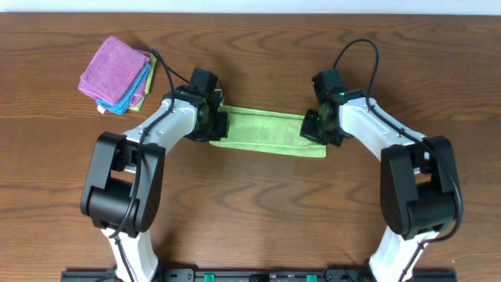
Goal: Fold the cloth
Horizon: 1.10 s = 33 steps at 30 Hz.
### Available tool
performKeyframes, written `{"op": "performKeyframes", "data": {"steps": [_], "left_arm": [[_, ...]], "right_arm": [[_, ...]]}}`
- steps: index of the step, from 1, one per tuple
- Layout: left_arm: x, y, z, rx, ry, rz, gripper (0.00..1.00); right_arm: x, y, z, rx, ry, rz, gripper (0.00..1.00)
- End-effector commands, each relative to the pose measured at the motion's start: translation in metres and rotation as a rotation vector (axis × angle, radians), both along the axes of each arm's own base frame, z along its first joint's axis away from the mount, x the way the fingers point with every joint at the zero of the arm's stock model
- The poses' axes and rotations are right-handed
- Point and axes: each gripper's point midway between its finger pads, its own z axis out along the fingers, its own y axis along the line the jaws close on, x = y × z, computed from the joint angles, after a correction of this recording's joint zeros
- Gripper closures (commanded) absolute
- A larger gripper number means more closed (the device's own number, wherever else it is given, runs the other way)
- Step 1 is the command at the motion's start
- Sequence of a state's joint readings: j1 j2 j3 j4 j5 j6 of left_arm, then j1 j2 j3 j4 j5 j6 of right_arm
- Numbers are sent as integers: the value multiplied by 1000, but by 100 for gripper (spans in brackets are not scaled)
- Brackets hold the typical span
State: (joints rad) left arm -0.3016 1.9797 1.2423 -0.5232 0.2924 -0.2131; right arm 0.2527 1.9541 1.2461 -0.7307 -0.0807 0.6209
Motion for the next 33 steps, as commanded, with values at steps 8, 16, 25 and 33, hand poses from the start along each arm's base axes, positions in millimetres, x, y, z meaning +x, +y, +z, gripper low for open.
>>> {"op": "performKeyframes", "data": {"steps": [8,16,25,33], "left_arm": [[-3,3,-4,15,21,14,94],[-3,3,-4,11,28,38,94],[-4,3,-4,13,32,38,94],[-5,3,-4,13,37,38,94]], "right_arm": [[18,-40,116,189,-247,13,31],[-6,-30,55,463,-206,21,21],[-18,-21,0,500,-114,1,21],[-19,-4,-17,548,-77,15,52]]}}
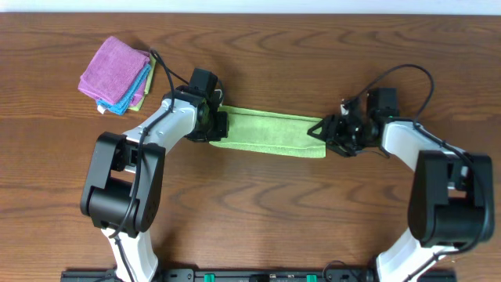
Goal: Fold the cloth
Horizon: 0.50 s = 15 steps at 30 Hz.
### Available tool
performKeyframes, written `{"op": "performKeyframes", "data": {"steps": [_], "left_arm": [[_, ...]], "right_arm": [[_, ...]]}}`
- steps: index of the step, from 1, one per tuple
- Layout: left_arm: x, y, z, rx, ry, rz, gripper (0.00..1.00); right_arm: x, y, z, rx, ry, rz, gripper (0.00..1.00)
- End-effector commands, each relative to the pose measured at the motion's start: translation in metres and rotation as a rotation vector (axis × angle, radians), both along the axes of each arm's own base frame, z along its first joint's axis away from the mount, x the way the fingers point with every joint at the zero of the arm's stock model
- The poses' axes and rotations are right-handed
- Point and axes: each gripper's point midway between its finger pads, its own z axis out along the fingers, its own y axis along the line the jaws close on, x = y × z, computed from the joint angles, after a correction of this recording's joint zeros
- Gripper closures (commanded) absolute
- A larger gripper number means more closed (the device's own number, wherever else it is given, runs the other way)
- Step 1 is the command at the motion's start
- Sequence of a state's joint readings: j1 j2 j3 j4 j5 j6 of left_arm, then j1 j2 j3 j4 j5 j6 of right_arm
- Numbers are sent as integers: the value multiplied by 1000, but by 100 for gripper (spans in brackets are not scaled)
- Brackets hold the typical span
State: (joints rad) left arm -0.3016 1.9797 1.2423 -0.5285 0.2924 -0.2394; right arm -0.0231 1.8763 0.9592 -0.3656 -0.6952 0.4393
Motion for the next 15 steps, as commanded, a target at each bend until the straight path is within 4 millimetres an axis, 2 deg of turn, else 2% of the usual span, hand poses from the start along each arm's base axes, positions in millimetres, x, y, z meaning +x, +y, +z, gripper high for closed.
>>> {"op": "performKeyframes", "data": {"steps": [1,3,4,7,9,11,15], "left_arm": [[-4,2,-2,8,24,12,94],[1,1,10,-29,9,26,94],[4,0,21,-54,-5,30,94],[16,15,73,-67,-89,62,94],[15,28,111,-69,-151,72,94],[6,45,147,-58,-208,106,94],[-23,69,189,-16,-259,151,94]], "right_arm": [[-15,1,-25,-37,74,5,65],[-14,-4,-24,-37,77,-7,93],[-12,-6,-23,-36,80,-15,98],[-8,-16,-14,-39,89,-26,98],[-4,-27,-1,-69,86,-24,98],[-4,-51,13,-185,128,-63,98],[-13,-101,49,-487,200,-140,98]]}}
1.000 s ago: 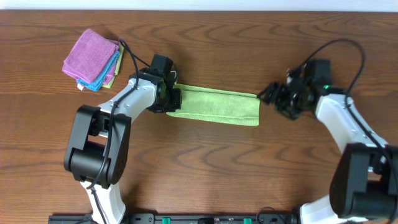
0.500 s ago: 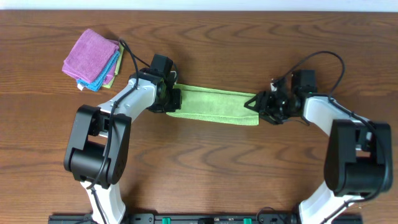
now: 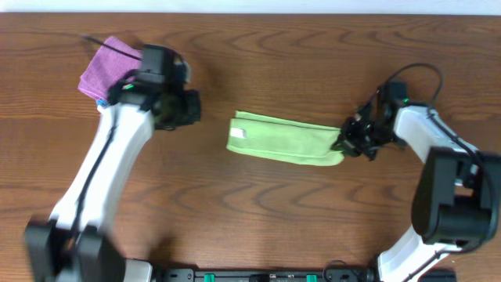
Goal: Fold the cloth
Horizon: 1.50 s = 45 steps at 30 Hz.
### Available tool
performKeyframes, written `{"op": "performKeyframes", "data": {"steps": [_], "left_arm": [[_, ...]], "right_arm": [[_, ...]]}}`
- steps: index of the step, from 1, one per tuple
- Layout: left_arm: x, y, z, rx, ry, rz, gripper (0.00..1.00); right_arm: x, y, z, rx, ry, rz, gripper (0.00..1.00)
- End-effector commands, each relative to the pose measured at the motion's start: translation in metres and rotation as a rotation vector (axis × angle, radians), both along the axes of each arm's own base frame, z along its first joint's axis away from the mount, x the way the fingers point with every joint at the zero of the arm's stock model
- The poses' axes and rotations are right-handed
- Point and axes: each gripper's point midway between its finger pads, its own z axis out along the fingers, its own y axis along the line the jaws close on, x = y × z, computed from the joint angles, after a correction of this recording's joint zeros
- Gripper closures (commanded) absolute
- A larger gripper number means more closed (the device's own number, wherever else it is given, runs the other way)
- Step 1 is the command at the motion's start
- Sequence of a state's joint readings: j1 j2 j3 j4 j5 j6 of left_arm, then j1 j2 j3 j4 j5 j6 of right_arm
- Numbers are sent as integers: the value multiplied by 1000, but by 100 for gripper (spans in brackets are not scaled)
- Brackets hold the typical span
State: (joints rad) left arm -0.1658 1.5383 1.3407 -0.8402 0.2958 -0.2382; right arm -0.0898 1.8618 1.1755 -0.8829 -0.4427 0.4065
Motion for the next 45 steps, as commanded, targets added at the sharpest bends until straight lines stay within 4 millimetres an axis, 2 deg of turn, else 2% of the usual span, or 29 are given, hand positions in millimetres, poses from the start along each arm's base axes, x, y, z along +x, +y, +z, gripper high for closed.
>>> {"op": "performKeyframes", "data": {"steps": [1,3,4,6,11,16,19,24,31,33,35,37,39,41,42,43,44,45], "left_arm": [[-20,16,27,45,-41,27,94],[-34,18,39,42,-51,26,94],[-42,19,45,41,-54,26,94],[-52,20,51,41,-55,26,94],[-66,22,53,45,-31,25,94],[-71,23,50,57,-15,6,94],[-71,23,50,59,-16,1,94],[-70,23,48,62,-8,-2,94],[-70,23,46,63,-3,-2,94],[-70,23,46,63,-3,-2,94],[-69,23,46,63,-5,-2,94],[-67,24,46,71,-10,3,94],[-63,26,43,81,-10,8,90],[-59,25,38,84,3,7,90],[-58,25,34,86,16,7,90],[-57,25,30,88,31,6,90],[-55,25,25,92,49,5,90],[-54,24,20,93,63,4,90]], "right_arm": [[12,-55,41,-335,-59,-44,98],[12,-67,64,-467,-64,-79,98],[16,-63,73,-504,-92,-74,98],[25,-45,76,-531,-140,-41,98],[43,19,52,-532,-196,47,98],[47,60,23,-514,-202,124,98],[45,83,16,-477,-210,171,99],[36,105,15,-474,-221,239,98],[29,113,14,-455,-206,262,98],[24,123,14,-396,-197,306,78],[13,147,16,-258,-180,373,47],[3,173,21,-114,-185,464,37],[-3,188,27,-19,-199,528,43],[-1,187,29,9,-195,512,53],[1,182,31,15,-193,496,69],[4,178,34,32,-191,478,91],[8,172,39,49,-190,455,99],[12,165,43,45,-193,436,98]]}}
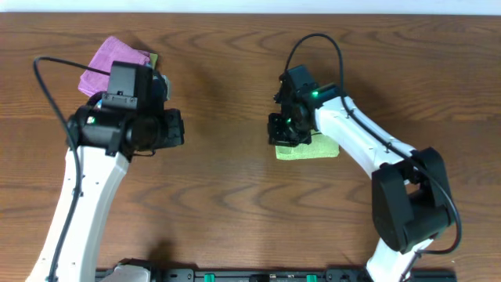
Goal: Fold the cloth
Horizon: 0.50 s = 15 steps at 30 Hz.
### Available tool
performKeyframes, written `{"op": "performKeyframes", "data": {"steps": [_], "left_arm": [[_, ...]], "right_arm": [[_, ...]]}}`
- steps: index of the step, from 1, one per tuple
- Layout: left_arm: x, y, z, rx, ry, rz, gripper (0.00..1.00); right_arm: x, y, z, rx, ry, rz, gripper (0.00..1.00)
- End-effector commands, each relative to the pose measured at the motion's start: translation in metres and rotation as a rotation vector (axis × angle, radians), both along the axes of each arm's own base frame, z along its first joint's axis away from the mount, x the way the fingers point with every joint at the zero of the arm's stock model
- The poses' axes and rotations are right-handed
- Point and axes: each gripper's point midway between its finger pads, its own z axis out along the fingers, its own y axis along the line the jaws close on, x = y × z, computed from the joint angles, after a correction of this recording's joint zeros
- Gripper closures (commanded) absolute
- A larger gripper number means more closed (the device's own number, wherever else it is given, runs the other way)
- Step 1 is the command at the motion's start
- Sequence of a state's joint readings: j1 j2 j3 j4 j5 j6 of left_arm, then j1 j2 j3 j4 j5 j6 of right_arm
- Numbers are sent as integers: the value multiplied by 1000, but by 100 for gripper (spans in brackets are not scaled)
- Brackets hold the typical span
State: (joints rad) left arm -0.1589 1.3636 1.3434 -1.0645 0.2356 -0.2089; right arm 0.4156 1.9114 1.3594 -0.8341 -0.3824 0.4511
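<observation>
The green cloth [313, 150] lies as a short folded pad right of the table's middle. My right gripper [285, 131] is down at the pad's left edge, and its fingers seem shut on the cloth's top layer; the grip itself is hidden under the wrist. My left gripper [173, 129] hangs raised over bare table well left of the cloth, apparently open with nothing in it.
A stack of folded cloths, pink on top [115, 56] with blue and yellow-green beneath, sits at the back left, partly hidden by my left arm. The wooden table [235, 204] runs out at its far edge along the top of the view.
The right gripper was at the long strip's right end and is now at the left edge of a cloth about half as long. The left arm sits slightly nearer and higher.
Both grippers were down on the ends of a long green strip. Then the right one stood just off the right end. Then the left arm had let go and was back by the stack, the strip shifted right. Now the cloth is a short pad.
</observation>
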Motion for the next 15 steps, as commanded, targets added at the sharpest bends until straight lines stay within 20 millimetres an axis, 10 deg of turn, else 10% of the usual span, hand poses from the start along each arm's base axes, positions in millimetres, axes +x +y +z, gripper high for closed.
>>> {"op": "performKeyframes", "data": {"steps": [1,7,12,15], "left_arm": [[7,0,-21,16,50,-3,90],[26,-47,-77,-207,140,-96,58],[35,-90,-104,-279,161,-193,29],[34,-112,-113,-277,159,-249,27]], "right_arm": [[15,-19,20,59,-18,-43,98],[37,-115,28,-245,-113,-233,98],[33,-123,12,-276,-58,-237,98],[28,-110,11,-289,-63,-192,70]]}}
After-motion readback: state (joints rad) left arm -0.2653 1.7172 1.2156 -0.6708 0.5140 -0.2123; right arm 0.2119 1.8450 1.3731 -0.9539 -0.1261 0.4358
